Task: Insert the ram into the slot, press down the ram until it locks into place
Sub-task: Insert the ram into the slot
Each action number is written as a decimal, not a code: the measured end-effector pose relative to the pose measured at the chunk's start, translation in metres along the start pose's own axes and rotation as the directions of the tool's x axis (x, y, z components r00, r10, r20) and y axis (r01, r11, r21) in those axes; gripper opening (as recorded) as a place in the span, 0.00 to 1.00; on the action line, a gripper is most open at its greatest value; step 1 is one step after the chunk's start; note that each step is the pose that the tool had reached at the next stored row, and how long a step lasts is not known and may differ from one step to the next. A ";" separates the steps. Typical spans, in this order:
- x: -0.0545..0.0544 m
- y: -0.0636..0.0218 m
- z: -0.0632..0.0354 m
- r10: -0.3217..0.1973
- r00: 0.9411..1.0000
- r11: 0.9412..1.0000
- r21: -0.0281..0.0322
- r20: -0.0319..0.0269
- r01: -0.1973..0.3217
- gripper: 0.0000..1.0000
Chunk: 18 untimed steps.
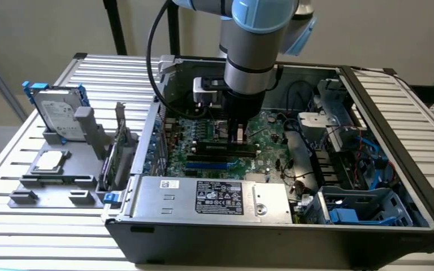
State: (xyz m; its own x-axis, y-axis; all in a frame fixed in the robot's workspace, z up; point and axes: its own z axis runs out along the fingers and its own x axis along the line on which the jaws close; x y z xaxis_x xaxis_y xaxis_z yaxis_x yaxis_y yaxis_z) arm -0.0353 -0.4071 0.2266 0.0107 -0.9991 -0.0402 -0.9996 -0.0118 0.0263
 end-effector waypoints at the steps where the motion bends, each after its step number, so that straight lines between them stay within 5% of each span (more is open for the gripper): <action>1: 0.000 0.0000 0.0000 0.000 1.000 1.000 0.000 0.000 0.000 0.13; 18: -0.001 0.0000 0.0026 0.000 1.000 1.000 0.001 0.000 0.000 0.13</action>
State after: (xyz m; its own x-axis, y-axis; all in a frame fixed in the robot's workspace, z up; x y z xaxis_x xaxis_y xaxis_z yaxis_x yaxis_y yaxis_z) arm -0.0353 -0.4062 0.2240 0.0112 -0.9991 -0.0401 -0.9996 -0.0122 0.0249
